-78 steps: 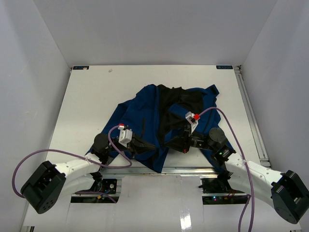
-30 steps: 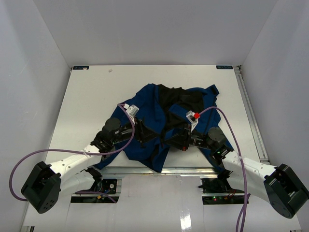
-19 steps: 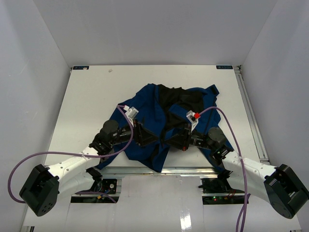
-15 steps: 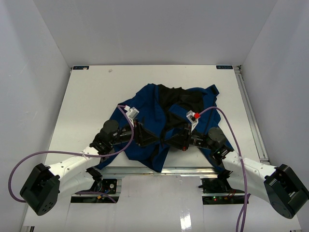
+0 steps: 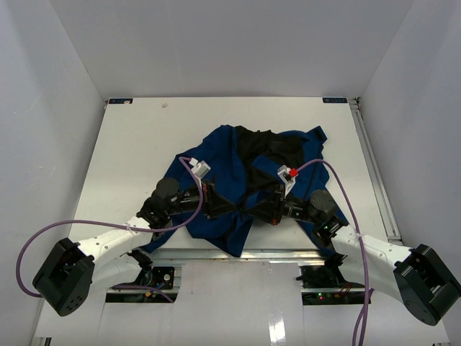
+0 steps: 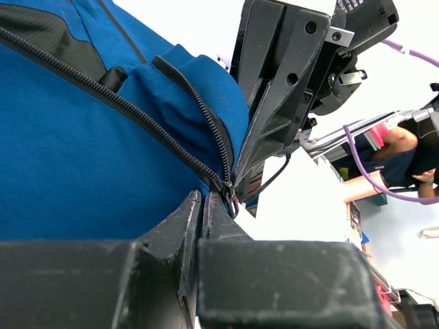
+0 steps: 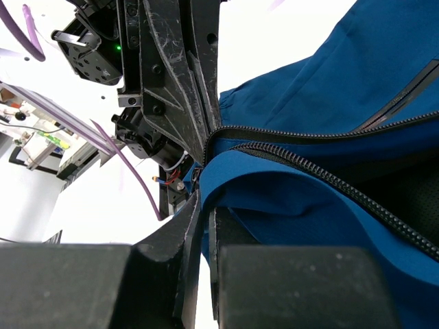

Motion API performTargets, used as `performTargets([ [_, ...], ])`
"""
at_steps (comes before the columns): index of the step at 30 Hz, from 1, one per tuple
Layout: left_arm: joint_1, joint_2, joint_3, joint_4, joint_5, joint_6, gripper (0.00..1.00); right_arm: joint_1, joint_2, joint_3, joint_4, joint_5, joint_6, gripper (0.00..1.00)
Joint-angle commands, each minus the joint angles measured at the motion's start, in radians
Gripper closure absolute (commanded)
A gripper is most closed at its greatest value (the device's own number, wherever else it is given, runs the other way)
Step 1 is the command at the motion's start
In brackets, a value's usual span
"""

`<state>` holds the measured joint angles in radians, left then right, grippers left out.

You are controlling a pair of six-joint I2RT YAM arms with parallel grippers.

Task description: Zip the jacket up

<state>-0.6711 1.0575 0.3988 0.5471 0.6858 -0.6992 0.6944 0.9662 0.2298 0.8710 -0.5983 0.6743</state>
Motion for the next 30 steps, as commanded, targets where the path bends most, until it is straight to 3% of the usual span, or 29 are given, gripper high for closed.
performTargets([
  [1, 0.001, -0.019, -0.006, -0.014, 0.023, 0.029, 1.0, 0.003, 0.002, 0.014, 0.053, 0.025, -0.009, 0.92],
  [7, 0.001, -0.011, 0.035, -0.11, 0.053, 0.089, 1.0, 0.003, 0.009, 0.084, -0.062, 0.033, -0.065, 0.92],
  [14, 0.001, 0.013, 0.037, -0.097, 0.083, 0.098, 1.0, -0.001, 0.04, 0.155, -0.174, 0.028, -0.136, 0.92],
  [30, -0.004, 0.052, 0.063, -0.17, 0.044, 0.147, 1.0, -0.018, 0.072, 0.235, -0.225, 0.026, -0.174, 0.92],
])
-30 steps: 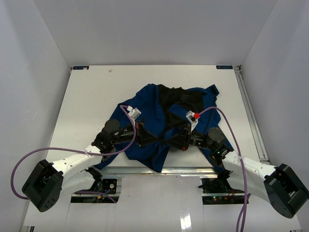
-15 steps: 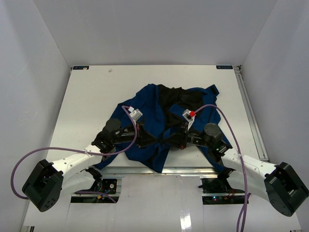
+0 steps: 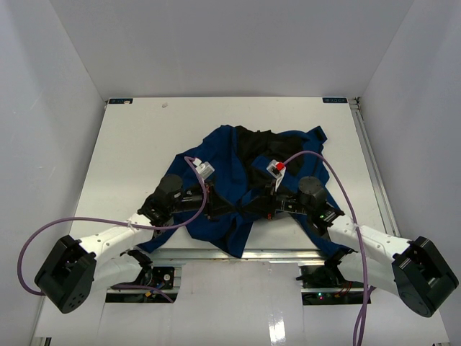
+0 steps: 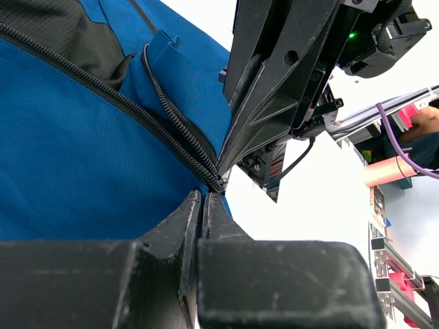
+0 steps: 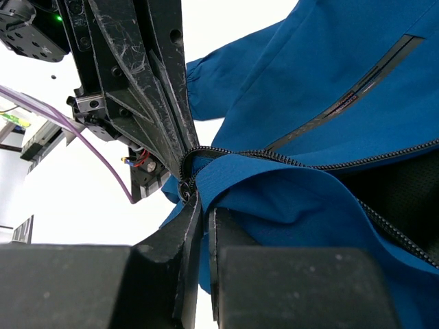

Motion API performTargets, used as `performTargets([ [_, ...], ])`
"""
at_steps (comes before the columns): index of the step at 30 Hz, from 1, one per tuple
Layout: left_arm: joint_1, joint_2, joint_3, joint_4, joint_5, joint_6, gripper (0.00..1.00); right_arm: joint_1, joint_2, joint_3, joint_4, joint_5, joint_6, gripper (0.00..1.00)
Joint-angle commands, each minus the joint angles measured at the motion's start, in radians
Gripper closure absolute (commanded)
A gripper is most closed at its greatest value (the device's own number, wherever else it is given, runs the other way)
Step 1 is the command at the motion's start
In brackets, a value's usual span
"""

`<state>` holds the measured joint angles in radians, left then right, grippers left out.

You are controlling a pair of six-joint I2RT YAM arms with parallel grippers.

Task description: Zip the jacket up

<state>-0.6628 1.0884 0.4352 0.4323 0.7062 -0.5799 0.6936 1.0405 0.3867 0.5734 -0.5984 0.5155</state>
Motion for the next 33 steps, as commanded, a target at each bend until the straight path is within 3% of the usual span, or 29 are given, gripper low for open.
performTargets([
  [1, -0.014, 0.024, 0.029, -0.057, 0.025, 0.031, 1.0, -0.021, -0.001, 0.082, 0.072, 0.026, -0.014, 0.92],
  [20, -0.046, 0.053, 0.057, -0.095, -0.003, 0.081, 1.0, -0.054, 0.045, 0.129, 0.075, -0.018, 0.006, 0.92],
  [22, -0.044, 0.051, 0.066, -0.102, -0.018, 0.08, 0.96, -0.053, 0.057, 0.119, 0.094, -0.031, 0.015, 0.92],
  [24, -0.045, 0.038, 0.072, -0.104, -0.037, 0.079, 0.68, -0.051, 0.057, 0.092, 0.121, -0.031, 0.022, 0.92],
  [26, -0.044, 0.017, 0.077, -0.105, -0.054, 0.072, 0.58, -0.052, 0.052, 0.067, 0.134, -0.031, 0.027, 0.92],
  [33, -0.043, -0.03, 0.079, -0.133, -0.115, 0.044, 0.48, -0.05, 0.029, -0.027, 0.218, -0.015, 0.056, 0.92],
])
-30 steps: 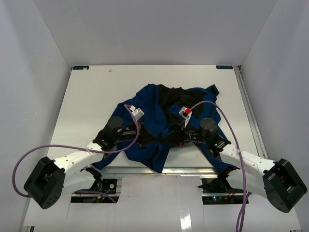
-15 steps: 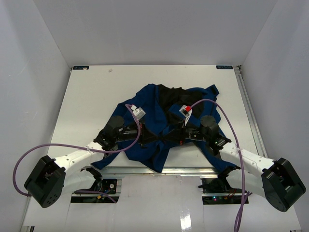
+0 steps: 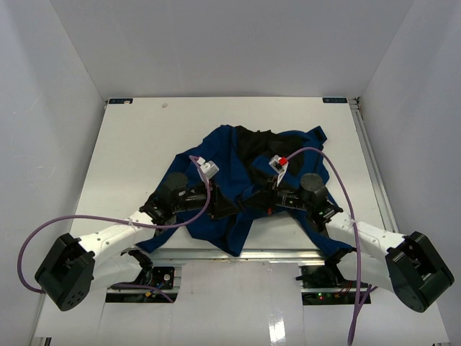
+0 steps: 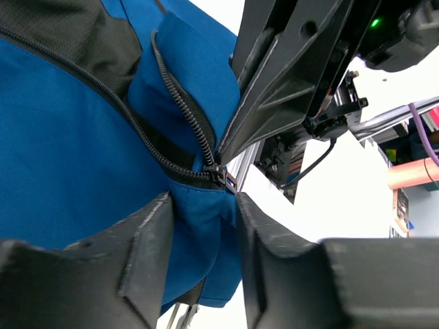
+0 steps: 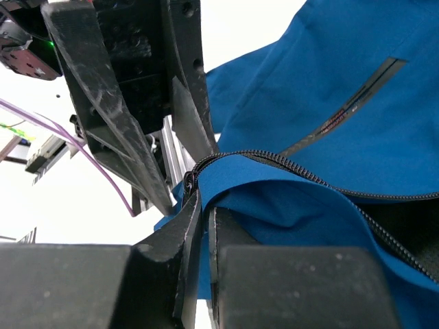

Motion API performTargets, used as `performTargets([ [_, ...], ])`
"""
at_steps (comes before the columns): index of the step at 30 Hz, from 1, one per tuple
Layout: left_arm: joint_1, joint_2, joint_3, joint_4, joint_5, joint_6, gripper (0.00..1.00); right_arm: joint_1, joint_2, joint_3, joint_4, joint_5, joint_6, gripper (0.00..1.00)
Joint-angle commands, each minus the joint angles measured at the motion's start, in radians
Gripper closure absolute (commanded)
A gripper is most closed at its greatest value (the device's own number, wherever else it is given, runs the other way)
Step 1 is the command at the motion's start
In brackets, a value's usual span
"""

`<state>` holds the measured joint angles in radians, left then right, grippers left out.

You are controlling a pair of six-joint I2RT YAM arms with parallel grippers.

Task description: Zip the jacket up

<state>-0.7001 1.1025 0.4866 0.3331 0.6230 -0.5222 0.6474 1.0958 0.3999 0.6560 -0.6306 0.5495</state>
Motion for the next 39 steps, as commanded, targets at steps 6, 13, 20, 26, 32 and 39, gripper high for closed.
performTargets([
  [6, -0.007, -0.075, -0.006, -0.008, -0.043, -0.019, 0.49, 0.004, -0.012, -0.06, 0.172, 0.016, 0.043, 0.92],
  [13, -0.007, -0.013, -0.002, 0.021, 0.018, -0.021, 0.62, 0.005, -0.015, -0.071, 0.19, 0.023, 0.057, 0.92],
  [20, -0.007, -0.016, 0.008, 0.002, 0.026, 0.0, 1.0, 0.006, -0.015, -0.05, 0.155, 0.029, 0.052, 0.92],
  [26, -0.007, -0.059, -0.006, -0.019, 0.052, 0.034, 1.0, 0.006, -0.011, 0.015, 0.058, 0.05, 0.018, 0.92],
  [32, -0.019, -0.026, -0.025, -0.001, 0.063, 0.031, 1.0, 0.003, 0.007, 0.072, 0.009, 0.062, 0.012, 0.92],
  [39, -0.043, -0.027, -0.026, -0.015, 0.041, 0.058, 1.0, -0.011, 0.007, 0.121, -0.026, 0.07, 0.003, 0.92],
])
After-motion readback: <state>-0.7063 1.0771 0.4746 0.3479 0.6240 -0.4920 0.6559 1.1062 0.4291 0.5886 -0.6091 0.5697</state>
